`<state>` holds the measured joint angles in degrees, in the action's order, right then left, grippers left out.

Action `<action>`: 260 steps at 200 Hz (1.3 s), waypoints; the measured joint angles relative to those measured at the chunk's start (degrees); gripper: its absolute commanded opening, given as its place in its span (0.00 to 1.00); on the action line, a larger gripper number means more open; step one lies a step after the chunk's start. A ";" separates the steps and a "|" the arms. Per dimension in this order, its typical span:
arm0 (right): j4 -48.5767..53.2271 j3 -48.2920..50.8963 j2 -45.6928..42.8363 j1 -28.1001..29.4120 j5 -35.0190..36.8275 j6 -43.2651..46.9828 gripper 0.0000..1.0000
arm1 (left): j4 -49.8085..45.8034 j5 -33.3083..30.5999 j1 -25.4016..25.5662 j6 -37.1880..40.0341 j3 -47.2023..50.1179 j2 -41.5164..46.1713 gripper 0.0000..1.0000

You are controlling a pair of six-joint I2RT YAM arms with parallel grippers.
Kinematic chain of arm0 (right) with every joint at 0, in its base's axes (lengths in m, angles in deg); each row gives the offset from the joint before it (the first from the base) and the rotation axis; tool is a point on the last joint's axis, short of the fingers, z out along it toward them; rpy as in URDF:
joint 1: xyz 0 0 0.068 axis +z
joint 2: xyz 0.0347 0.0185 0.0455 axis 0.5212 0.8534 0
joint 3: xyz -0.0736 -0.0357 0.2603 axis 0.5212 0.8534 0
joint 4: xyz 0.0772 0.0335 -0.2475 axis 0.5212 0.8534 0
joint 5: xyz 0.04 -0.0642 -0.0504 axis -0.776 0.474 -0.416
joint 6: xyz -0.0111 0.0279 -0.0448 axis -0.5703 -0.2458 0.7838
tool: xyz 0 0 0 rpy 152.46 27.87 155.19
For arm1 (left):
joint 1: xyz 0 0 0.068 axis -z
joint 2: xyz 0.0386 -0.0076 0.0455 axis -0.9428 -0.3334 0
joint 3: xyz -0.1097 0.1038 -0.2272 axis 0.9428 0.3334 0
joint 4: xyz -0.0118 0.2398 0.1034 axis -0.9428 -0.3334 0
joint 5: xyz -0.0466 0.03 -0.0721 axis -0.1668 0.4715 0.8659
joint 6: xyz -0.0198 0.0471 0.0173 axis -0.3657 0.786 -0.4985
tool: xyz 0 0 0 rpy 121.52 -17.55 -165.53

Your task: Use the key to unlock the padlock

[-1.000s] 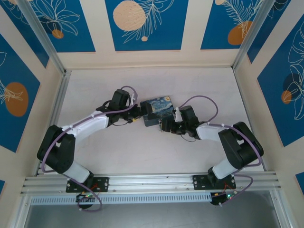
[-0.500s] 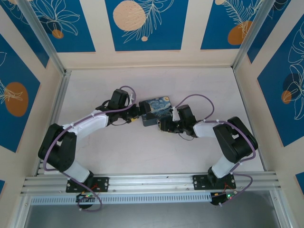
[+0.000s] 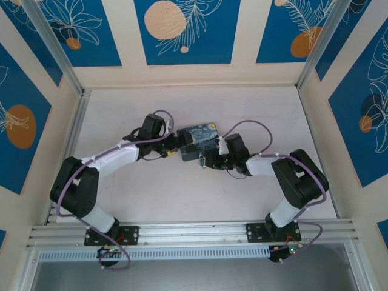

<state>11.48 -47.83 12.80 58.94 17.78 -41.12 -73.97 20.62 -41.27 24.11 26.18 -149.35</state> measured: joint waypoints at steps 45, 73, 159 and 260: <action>0.00 1.51 -2.43 0.66 0.31 -0.50 0.51 | -3.37 -3.08 0.00 3.74 -2.47 -0.04 1.00; 0.28 1.42 -2.19 0.68 0.28 0.48 0.52 | -4.85 -4.98 -0.07 5.29 -3.34 -0.04 1.00; 0.37 -2.49 2.34 2.64 1.79 3.04 0.46 | -5.44 -8.37 -0.50 5.40 -3.50 -0.31 1.00; -1.44 -1.46 2.56 3.28 3.28 4.22 0.12 | -5.66 -8.46 -1.77 5.40 -5.31 -1.27 1.00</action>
<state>10.04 -49.30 15.36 62.22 21.06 -36.90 -79.63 12.16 -43.04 29.51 20.86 -150.62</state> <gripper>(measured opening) 0.183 0.999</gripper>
